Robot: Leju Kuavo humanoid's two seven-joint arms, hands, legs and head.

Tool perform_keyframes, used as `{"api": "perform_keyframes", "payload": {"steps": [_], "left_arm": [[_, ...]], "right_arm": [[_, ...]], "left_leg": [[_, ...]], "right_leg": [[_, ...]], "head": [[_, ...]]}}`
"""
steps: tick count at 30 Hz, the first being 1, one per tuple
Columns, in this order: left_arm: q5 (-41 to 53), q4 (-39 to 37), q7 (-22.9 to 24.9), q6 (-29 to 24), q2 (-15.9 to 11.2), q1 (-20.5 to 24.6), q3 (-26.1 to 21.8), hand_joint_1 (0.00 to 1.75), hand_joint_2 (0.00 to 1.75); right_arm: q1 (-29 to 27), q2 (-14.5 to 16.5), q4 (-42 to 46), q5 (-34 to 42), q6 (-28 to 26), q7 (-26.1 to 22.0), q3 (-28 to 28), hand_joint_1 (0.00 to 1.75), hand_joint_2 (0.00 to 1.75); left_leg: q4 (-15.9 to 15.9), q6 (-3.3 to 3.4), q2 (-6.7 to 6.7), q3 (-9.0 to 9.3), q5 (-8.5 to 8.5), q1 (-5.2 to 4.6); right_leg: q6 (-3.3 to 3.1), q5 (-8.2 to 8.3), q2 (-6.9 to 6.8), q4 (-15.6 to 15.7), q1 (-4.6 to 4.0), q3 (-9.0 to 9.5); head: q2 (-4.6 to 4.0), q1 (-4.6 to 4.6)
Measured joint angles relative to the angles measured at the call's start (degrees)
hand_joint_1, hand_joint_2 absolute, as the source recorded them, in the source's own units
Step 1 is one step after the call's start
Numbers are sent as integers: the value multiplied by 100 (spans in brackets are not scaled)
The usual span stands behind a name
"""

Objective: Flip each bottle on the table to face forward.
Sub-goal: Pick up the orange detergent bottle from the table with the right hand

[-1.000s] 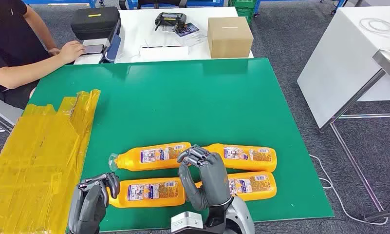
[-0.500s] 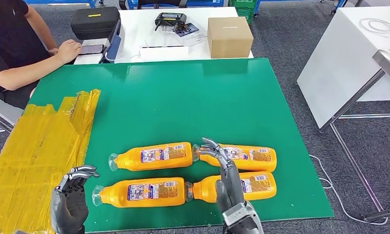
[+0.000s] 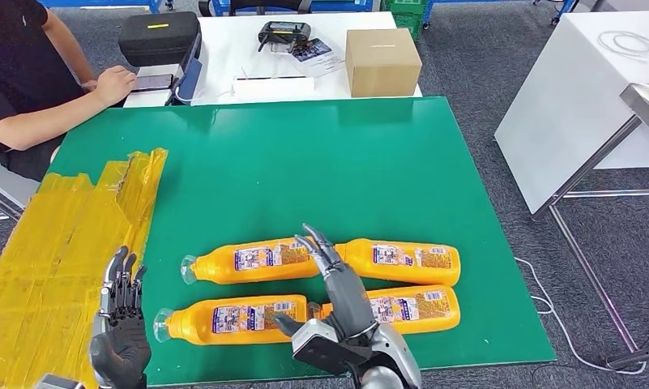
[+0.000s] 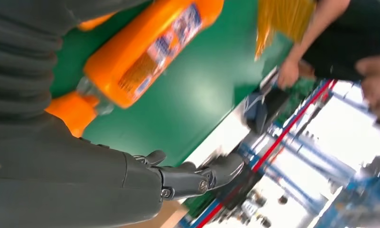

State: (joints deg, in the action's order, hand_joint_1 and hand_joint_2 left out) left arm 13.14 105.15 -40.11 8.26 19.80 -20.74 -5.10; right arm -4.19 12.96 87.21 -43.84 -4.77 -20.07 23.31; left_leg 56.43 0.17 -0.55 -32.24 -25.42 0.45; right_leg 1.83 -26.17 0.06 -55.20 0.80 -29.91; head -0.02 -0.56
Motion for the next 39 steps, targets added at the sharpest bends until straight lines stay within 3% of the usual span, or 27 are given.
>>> {"api": "perform_keyframes", "payload": {"steps": [7, 15, 21, 39], "left_arm": [[55, -148, -1, 0, 11, 63, 10, 0, 0], [58, -253, -2, -6, 16, 108, 10, 0, 0], [58, -308, -4, -143, 21, 126, 51, 0, 0], [-22, -434, -4, 15, 24, 207, 96, 0, 0]], "right_arm": [[356, -53, -479, -177, 42, 214, 593, 0, 175], [517, -116, -730, -254, 51, 261, 845, 0, 175], [675, -148, -975, -586, 98, 606, 1366, 0, 175], [1415, -266, -2550, -674, 465, 1194, 2304, 0, 175]], "left_leg": [[0, 0, 0, -1, 0, 0], [0, 0, 1, -2, 0, 0], [0, 0, 0, -1, 0, 1], [0, 0, 1, 0, 0, 0]], "right_leg": [[0, 0, 0, 0, 0, -2], [0, 0, 0, 0, 0, -2], [0, 0, 0, 0, 0, -3], [0, 0, 0, 0, 0, -1]], "head": [[0, 1], [0, 2], [0, 1], [0, 0]]}}
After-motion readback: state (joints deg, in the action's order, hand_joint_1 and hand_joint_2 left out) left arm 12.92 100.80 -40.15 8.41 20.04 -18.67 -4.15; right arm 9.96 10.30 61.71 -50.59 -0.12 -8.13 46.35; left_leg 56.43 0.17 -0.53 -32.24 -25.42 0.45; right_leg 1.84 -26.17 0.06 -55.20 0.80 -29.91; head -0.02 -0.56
